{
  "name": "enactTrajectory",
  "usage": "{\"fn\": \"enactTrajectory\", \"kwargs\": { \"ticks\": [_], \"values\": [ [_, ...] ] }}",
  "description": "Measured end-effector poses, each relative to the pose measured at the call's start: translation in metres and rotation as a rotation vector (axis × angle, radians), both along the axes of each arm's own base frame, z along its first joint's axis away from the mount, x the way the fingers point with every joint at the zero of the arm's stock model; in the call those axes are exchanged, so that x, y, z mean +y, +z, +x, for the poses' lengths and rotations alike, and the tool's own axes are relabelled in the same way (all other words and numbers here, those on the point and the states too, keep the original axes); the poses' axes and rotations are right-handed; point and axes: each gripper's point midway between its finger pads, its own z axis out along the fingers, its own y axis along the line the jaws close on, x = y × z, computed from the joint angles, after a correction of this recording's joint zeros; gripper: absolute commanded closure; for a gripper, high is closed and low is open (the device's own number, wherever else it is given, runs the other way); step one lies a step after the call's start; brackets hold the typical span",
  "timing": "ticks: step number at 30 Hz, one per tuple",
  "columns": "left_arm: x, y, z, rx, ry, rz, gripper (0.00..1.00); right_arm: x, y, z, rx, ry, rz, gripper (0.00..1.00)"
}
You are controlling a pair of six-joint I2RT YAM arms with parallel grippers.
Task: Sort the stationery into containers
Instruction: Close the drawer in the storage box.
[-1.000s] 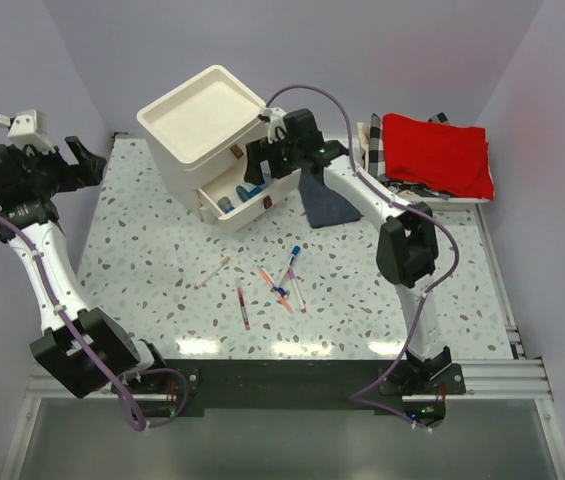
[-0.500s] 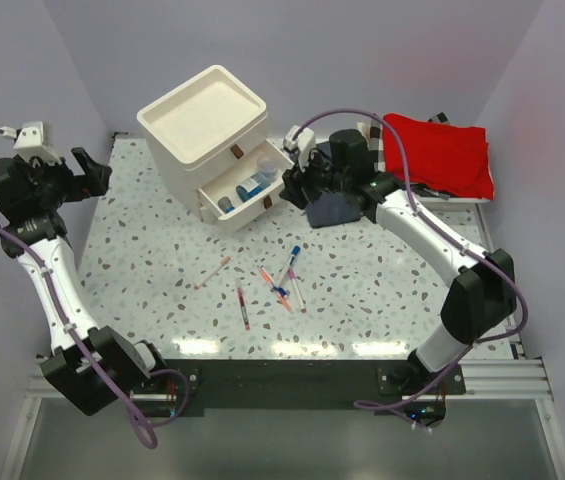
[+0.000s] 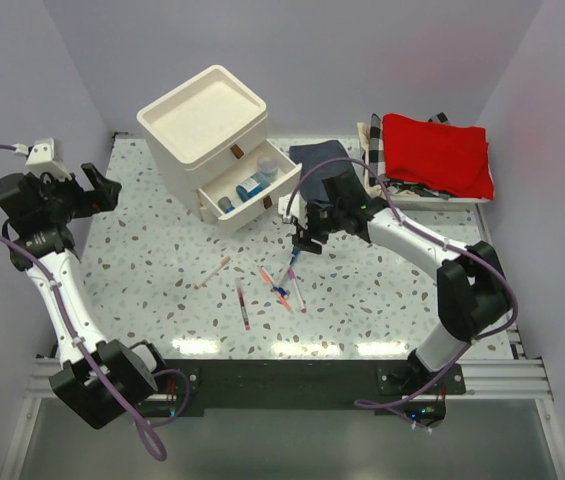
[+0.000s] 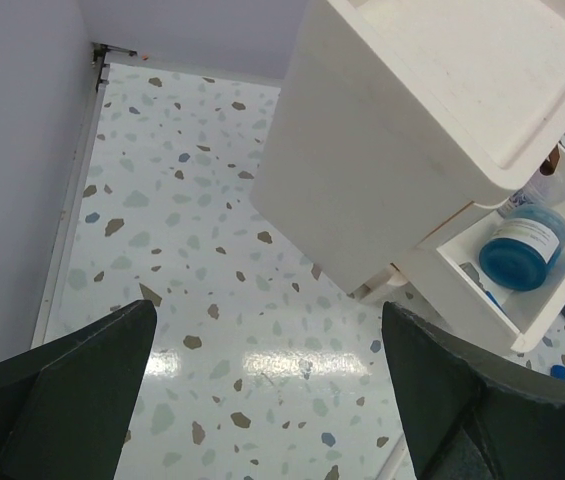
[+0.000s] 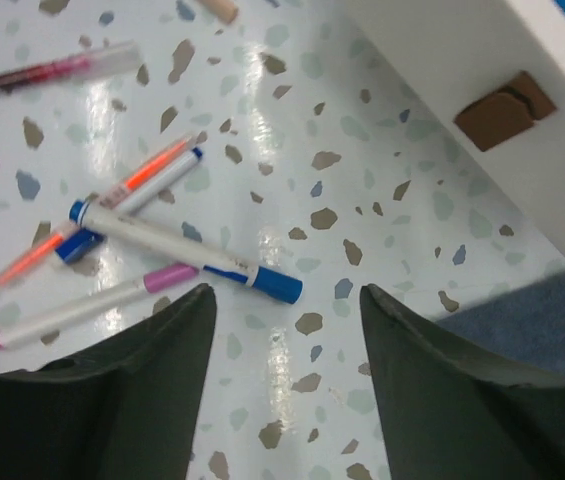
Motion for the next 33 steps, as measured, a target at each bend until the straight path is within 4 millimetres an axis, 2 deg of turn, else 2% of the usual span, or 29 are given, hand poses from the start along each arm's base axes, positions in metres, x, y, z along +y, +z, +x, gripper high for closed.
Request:
{"fn": "enactTrajectory", "kwargs": {
  "ticks": [6,11,15,21,25,29,33],
  "values": [
    [-0.003,-0.003,-0.006,0.018,0.000,-0.001,0.00,-0.002,-0.014,-0.021,-0.115,0.257,-0.090,0.26],
    [-0.005,-0.010,-0.010,0.039,-0.003,-0.006,0.00,0.006,-0.023,-0.024,-0.117,0.315,-0.100,0.27],
    [-0.006,-0.019,-0.012,0.062,-0.005,-0.016,0.00,0.021,-0.022,-0.003,-0.107,0.268,-0.071,0.37],
    [-0.002,-0.033,-0.009,0.101,-0.015,-0.010,0.00,0.051,-0.004,0.047,-0.169,0.136,0.021,0.49],
    [0.000,-0.041,-0.007,0.121,-0.020,-0.010,0.00,0.065,0.012,0.079,-0.213,0.050,0.075,0.49],
    [0.000,-0.042,-0.007,0.121,-0.020,-0.010,0.00,0.071,0.012,0.089,-0.179,-0.002,0.094,0.49],
    [-0.001,-0.051,-0.009,0.137,-0.021,-0.021,0.00,0.081,0.013,0.109,-0.177,-0.049,0.112,0.51]
  ]
}}
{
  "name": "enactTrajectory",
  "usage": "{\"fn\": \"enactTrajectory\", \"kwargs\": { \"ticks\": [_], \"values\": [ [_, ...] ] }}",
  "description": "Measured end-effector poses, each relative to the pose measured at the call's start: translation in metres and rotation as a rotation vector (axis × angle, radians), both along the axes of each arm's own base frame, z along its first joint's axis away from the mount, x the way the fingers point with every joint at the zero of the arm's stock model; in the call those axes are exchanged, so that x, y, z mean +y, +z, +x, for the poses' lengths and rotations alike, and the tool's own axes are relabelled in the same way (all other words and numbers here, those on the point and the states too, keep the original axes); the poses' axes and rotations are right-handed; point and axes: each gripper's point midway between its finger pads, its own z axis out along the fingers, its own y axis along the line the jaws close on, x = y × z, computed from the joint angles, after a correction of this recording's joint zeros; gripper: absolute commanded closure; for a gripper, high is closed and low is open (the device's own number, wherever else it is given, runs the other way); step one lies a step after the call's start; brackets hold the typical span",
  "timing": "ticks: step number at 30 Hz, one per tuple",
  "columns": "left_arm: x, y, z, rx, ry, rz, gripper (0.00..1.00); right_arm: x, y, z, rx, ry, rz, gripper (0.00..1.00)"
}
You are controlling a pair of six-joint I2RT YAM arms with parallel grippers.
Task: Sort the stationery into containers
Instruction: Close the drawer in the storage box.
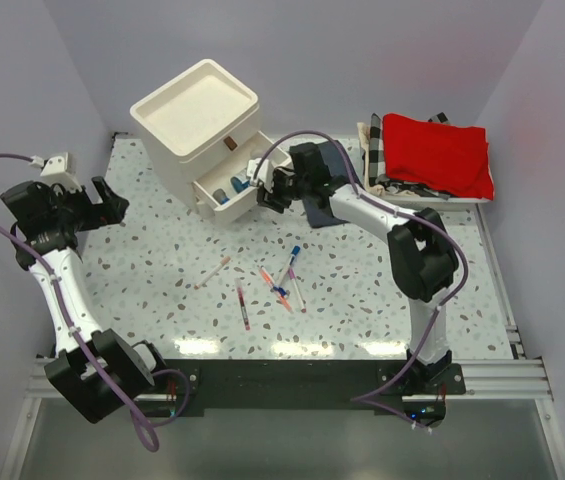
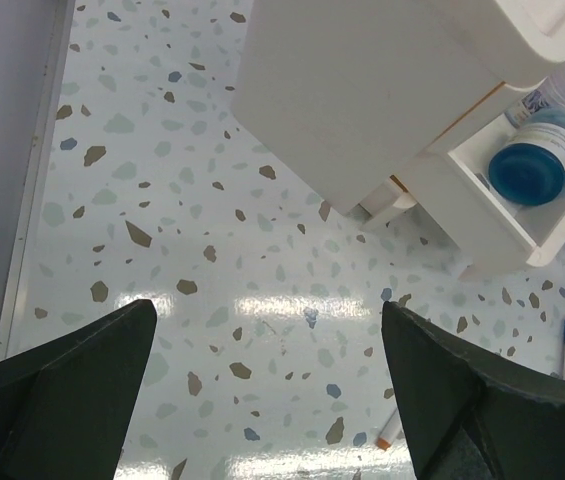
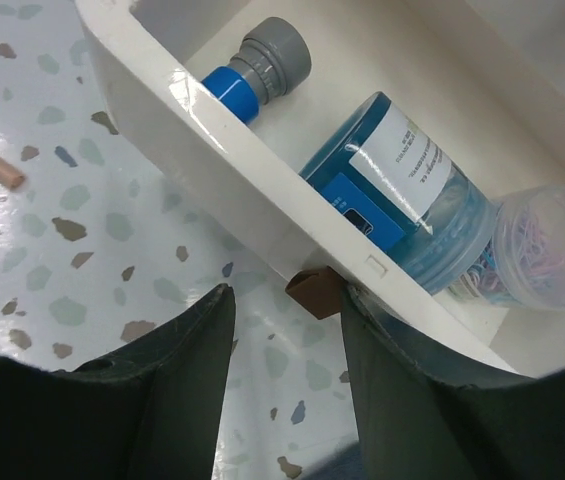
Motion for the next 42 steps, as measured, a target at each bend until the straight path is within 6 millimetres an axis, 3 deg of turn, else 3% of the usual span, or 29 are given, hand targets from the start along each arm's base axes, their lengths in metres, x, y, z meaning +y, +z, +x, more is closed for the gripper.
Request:
{"fn": "enactTrajectory", "kwargs": {
  "ticks": [5,11,15,18,19,21,23,25,29,38,42],
  "values": [
    [0.000,-0.004,0.000,0.009,0.000,-0.006,0.00,0.008,0.002,0.021,-0.011,-0.065,0.041,0.54],
    [0.002,-0.007,0.003,0.011,0.000,-0.010,0.00,0.014,0.007,0.032,-0.006,-0.124,0.079,0.54],
    [0.013,0.000,0.027,-0.039,0.016,-0.044,0.08,0.015,0.011,0.033,0.001,-0.142,0.093,0.54],
    [0.034,0.007,0.076,-0.087,0.021,-0.089,0.34,0.015,0.011,0.034,0.002,-0.157,0.094,0.53],
    [0.040,0.007,0.089,-0.096,0.020,-0.096,0.55,0.015,0.012,0.034,0.003,-0.159,0.096,0.53],
    [0.048,0.008,0.117,-0.109,0.002,-0.113,0.74,0.015,0.012,0.035,0.006,-0.165,0.100,0.53],
    [0.053,0.010,0.149,-0.145,-0.035,-0.120,0.56,0.016,0.012,0.035,0.010,-0.173,0.103,0.52],
    [0.051,0.011,0.166,-0.170,-0.063,-0.138,0.28,0.015,0.012,0.035,0.010,-0.184,0.101,0.52],
    [0.040,0.027,0.186,-0.221,-0.098,-0.172,0.20,0.017,0.012,0.035,0.007,-0.200,0.097,0.50],
    [0.008,0.116,0.224,-0.428,-0.173,-0.053,0.15,0.018,0.008,0.034,0.004,-0.218,0.088,0.48],
    [-0.004,0.122,0.256,-0.454,-0.142,0.046,0.16,0.019,0.007,0.033,0.008,-0.224,0.093,0.48]
  ]
}}
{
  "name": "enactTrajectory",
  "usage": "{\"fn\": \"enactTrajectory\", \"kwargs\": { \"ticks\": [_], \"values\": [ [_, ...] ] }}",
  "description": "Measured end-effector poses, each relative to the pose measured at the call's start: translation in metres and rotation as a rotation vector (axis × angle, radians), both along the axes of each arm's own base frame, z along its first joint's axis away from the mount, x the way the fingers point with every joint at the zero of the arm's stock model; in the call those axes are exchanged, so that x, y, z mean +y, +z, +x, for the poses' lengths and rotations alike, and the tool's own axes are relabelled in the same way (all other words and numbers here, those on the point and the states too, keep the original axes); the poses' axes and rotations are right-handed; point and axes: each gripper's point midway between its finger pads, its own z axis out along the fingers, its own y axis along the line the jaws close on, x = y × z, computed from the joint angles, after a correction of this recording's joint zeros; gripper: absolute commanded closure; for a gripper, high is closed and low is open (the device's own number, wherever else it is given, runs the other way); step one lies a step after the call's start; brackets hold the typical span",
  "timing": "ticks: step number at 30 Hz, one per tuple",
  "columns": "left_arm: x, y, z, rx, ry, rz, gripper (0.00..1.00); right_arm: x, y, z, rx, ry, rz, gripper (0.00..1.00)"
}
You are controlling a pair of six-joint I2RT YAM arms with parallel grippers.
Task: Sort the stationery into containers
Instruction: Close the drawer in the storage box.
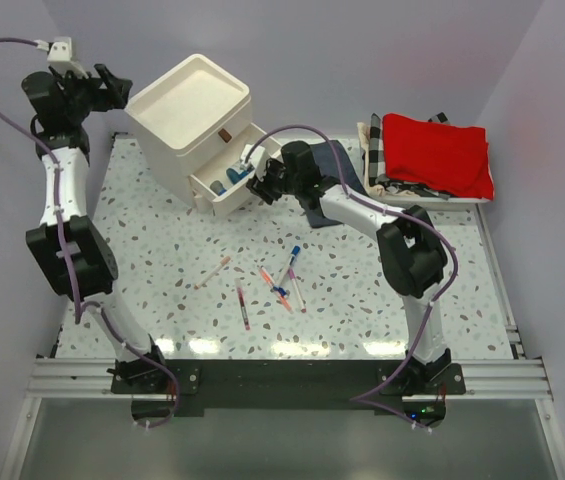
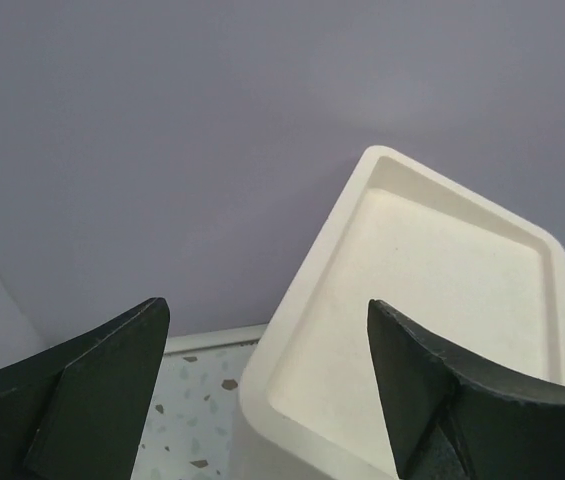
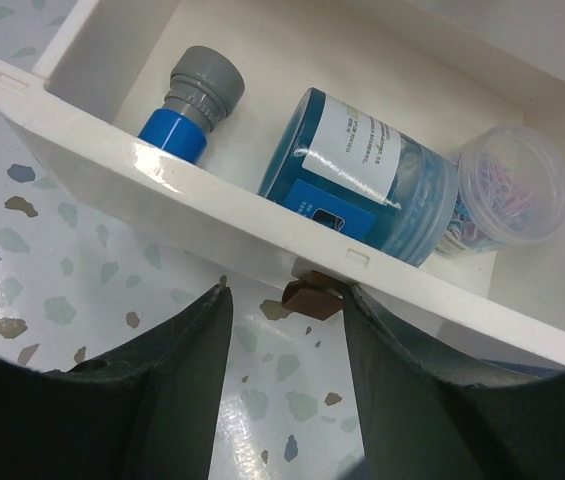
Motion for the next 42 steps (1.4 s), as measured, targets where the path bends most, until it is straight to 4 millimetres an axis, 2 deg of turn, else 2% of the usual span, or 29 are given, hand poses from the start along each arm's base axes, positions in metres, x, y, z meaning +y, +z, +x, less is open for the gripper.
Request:
{"fn": "enactTrajectory", "kwargs": {
  "ticks": [5,8,13,16,20,23,27,30,33,34,35,38,40,42],
  "values": [
    [-0.012,-0.023,0.034,0.035,0.066,0.114,0.25,0.000,-0.001,0.000,0.000,-0.007,0.012,0.46],
    [-0.019,-0.039,0.045,0.069,0.082,0.187,0.27,-0.001,-0.003,-0.002,0.002,-0.008,0.015,0.45],
    [-0.022,-0.049,0.047,0.111,0.086,0.271,0.30,-0.003,0.007,-0.005,-0.005,-0.012,0.027,0.44],
    [-0.019,-0.044,0.045,0.129,0.088,0.311,0.33,-0.004,0.021,-0.007,-0.017,-0.015,0.046,0.43],
    [-0.014,-0.034,0.054,0.139,0.087,0.348,0.34,-0.007,0.034,-0.012,-0.025,-0.018,0.065,0.43],
    [-0.014,-0.046,0.052,0.185,0.073,0.359,0.35,-0.009,0.038,-0.014,-0.022,-0.021,0.073,0.43],
    [-0.015,-0.074,0.049,0.263,0.040,0.372,0.38,-0.010,0.038,-0.014,-0.015,-0.027,0.077,0.42],
    [-0.018,-0.092,0.051,0.303,0.012,0.362,0.47,-0.013,0.036,-0.013,-0.007,-0.035,0.079,0.42],
    [-0.023,-0.093,0.053,0.299,-0.011,0.361,0.65,-0.016,0.035,-0.012,0.000,-0.043,0.079,0.42],
    [-0.025,-0.092,0.053,0.293,-0.015,0.359,0.86,-0.016,0.034,-0.012,0.003,-0.044,0.078,0.42],
    [-0.025,-0.091,0.052,0.293,-0.025,0.353,0.98,-0.016,0.034,-0.012,0.004,-0.045,0.079,0.42],
    [-0.033,-0.085,0.038,0.304,-0.112,0.317,1.00,-0.019,0.031,-0.012,0.012,-0.049,0.074,0.44],
    [-0.036,-0.091,0.023,0.365,-0.140,0.288,1.00,-0.020,0.026,-0.013,0.020,-0.049,0.066,0.45],
    [-0.035,-0.090,0.025,0.363,-0.122,0.290,1.00,-0.022,0.020,-0.015,0.030,-0.050,0.058,0.45]
  ]
}}
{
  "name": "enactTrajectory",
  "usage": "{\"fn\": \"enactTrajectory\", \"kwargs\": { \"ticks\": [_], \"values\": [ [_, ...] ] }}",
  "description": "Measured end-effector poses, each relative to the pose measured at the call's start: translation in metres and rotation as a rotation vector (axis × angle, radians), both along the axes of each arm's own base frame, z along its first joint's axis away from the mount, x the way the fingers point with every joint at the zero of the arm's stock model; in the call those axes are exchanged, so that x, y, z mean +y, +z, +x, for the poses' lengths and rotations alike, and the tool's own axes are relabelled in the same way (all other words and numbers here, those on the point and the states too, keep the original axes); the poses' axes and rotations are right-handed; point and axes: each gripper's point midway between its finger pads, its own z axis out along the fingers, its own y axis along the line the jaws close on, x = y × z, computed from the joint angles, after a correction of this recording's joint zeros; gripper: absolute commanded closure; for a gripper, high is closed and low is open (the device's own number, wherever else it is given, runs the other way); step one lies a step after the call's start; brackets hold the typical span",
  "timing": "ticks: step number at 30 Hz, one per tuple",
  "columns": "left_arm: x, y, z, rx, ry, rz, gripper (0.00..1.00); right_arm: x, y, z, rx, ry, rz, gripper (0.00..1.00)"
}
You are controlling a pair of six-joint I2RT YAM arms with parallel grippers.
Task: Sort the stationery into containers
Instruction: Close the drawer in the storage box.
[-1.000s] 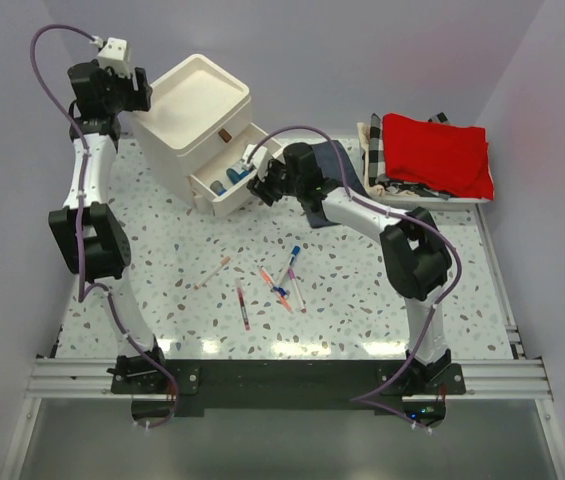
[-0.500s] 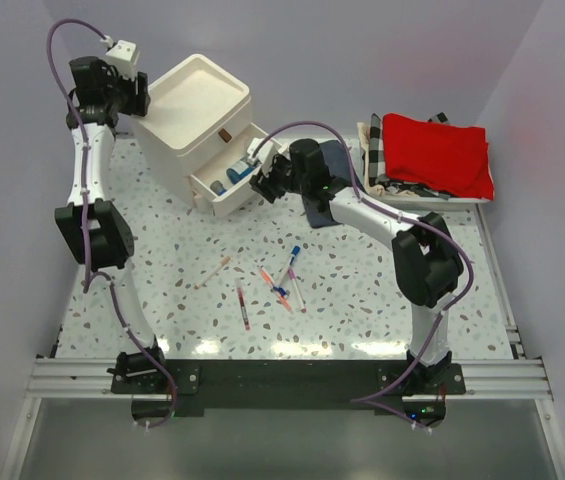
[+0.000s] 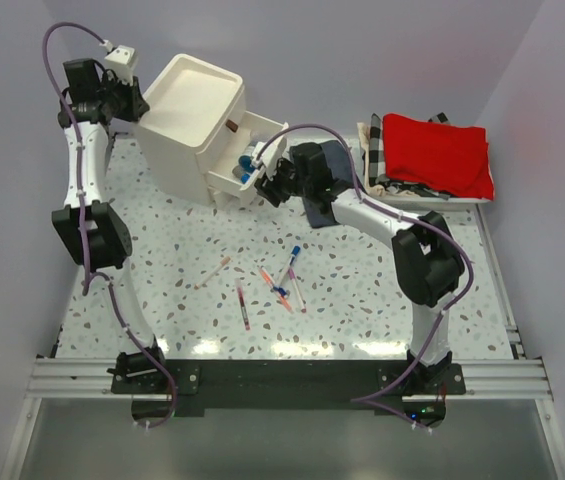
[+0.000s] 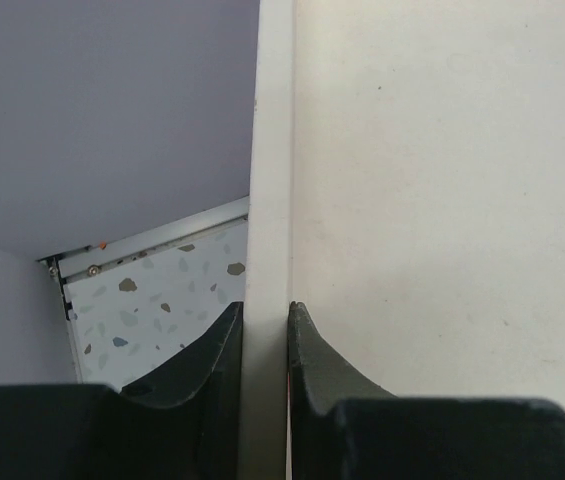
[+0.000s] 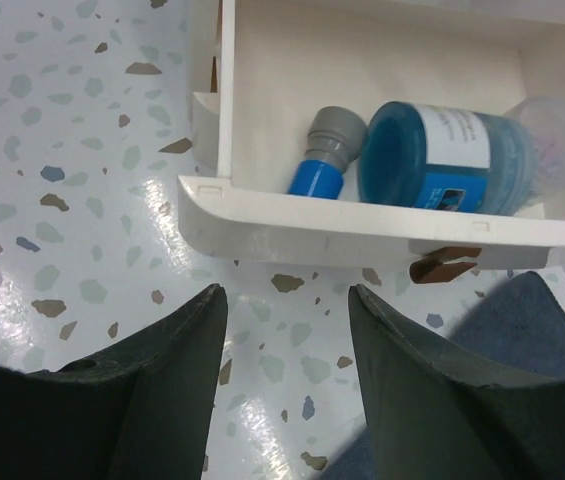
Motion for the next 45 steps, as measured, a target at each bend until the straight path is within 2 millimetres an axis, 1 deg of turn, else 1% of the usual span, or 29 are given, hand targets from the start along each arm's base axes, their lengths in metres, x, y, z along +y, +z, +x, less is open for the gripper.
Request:
{"fn": "enactTrajectory", "kwargs": {
  "ticks": [4,7,11,14,18,21,23,26,30,36,40,45],
  "values": [
    [0.000,0.000,0.000,-0.001,0.002,0.003,1.00,-0.002,-0.008,-0.001,0.014,-0.005,-0.011,0.45],
    [0.000,-0.001,0.001,0.000,0.002,0.003,1.00,-0.005,-0.010,0.003,0.011,-0.032,-0.021,0.44],
    [0.000,-0.001,0.000,0.001,-0.003,0.000,1.00,-0.013,-0.019,0.014,0.008,-0.082,-0.041,0.43],
    [-0.001,-0.001,0.000,0.000,-0.008,0.001,1.00,-0.025,-0.028,0.027,0.010,-0.127,-0.056,0.41],
    [-0.001,-0.002,0.000,-0.001,-0.013,0.002,1.00,-0.041,-0.044,0.051,0.011,-0.190,-0.068,0.39],
    [-0.001,-0.002,0.000,-0.003,-0.018,0.000,1.00,-0.046,-0.052,0.071,0.003,-0.222,-0.066,0.38],
    [-0.002,-0.002,0.000,-0.006,-0.025,-0.001,1.00,-0.043,-0.055,0.084,-0.007,-0.234,-0.055,0.38],
    [-0.003,-0.002,0.000,-0.012,-0.040,0.007,1.00,-0.032,-0.053,0.104,-0.028,-0.240,-0.022,0.37],
    [-0.002,-0.004,-0.001,-0.009,-0.032,0.012,1.00,-0.029,-0.059,0.115,-0.006,-0.254,-0.020,0.36],
    [0.001,-0.005,-0.002,-0.005,-0.013,0.026,1.00,-0.031,-0.065,0.140,0.012,-0.308,-0.011,0.36],
    [0.004,-0.005,-0.002,-0.003,0.000,0.035,1.00,-0.029,-0.068,0.150,0.027,-0.334,0.001,0.36],
    [0.004,-0.005,-0.003,-0.005,0.003,0.039,1.00,-0.027,-0.069,0.151,0.070,-0.359,0.029,0.36]
  ]
}}
